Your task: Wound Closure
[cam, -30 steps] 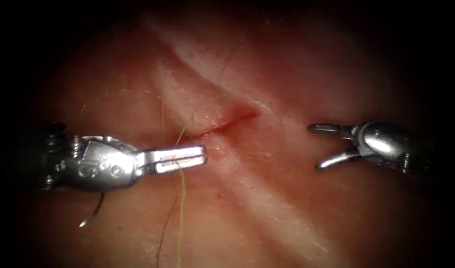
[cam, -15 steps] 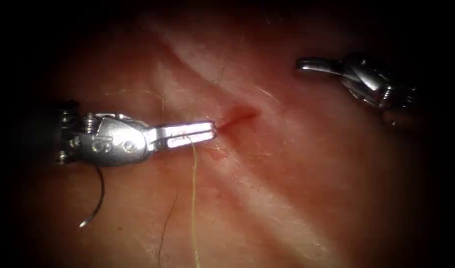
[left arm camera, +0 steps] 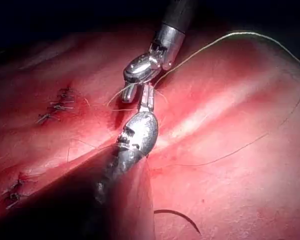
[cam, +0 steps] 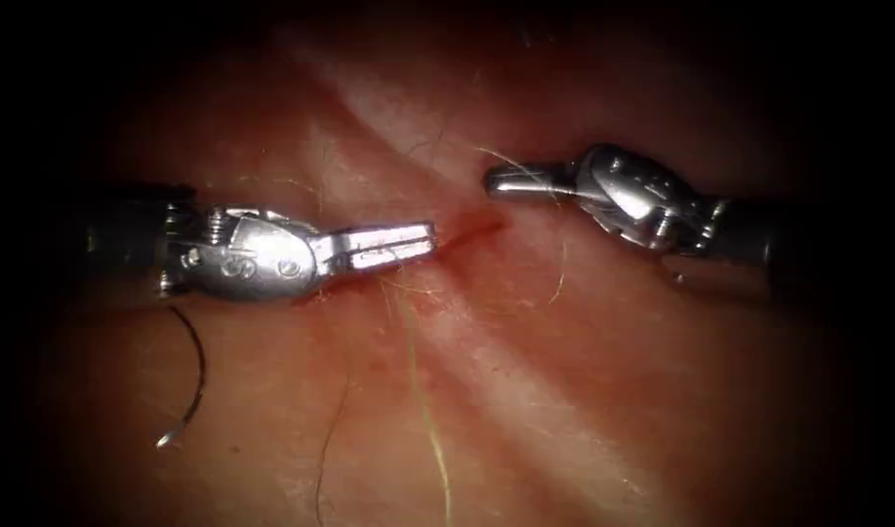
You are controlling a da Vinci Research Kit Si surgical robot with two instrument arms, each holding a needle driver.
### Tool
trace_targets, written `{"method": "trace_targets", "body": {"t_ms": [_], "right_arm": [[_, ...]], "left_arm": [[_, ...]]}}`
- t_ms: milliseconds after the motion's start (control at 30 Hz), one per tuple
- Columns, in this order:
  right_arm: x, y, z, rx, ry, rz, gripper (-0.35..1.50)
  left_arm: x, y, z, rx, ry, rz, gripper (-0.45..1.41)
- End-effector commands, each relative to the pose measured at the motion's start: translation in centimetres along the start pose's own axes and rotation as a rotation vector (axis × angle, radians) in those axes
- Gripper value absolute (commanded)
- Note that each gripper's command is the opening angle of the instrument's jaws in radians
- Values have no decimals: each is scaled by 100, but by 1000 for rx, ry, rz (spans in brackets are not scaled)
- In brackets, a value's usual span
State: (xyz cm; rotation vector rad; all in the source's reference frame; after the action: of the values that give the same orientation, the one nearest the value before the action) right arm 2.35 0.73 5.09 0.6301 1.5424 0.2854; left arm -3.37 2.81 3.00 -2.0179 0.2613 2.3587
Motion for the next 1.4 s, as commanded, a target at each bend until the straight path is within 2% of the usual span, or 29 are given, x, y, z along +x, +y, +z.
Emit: {"method": "trace_targets", "body": {"t_ms": [33, 133, 300, 533, 733, 933, 1000, 1033, 1067, 1167, 1300, 1400], "right_arm": [[8, -4, 13, 20, 29, -4, -35], [17, -8, 20, 26, 49, 5, -35], [19, -6, 34, 1, 71, 4, -35], [20, -2, 38, -27, 98, 15, -35], [31, -8, 38, -17, 133, 26, -35], [27, -4, 50, -38, 142, 21, -35], [22, -1, 61, -58, 138, 22, -18], [17, -1, 68, -62, 137, 29, 4], [15, -2, 71, -63, 137, 27, 10], [10, -2, 76, -68, 134, 23, 47], [9, 0, 76, -97, 130, 24, 104], [5, -1, 76, -100, 89, 24, 113]], "left_arm": [[-15, 3, 11, 4, -1, -9, -45], [-34, 14, 22, -2, -18, -20, -45], [-51, 28, 40, -18, -20, -36, -45], [-69, 48, 69, -53, -6, -47, -45], [-89, 48, 78, -54, -5, -59, -45], [-87, 57, 88, -65, 0, -65, -45], [-77, 63, 98, -76, 13, -66, -45], [-72, 66, 103, -81, 20, -66, -45], [-69, 68, 106, -84, 24, -65, -45], [-64, 71, 111, -88, 29, -65, -45], [-58, 73, 114, -93, 34, -65, -45], [-52, 71, 113, -97, 39, -69, -45]]}}
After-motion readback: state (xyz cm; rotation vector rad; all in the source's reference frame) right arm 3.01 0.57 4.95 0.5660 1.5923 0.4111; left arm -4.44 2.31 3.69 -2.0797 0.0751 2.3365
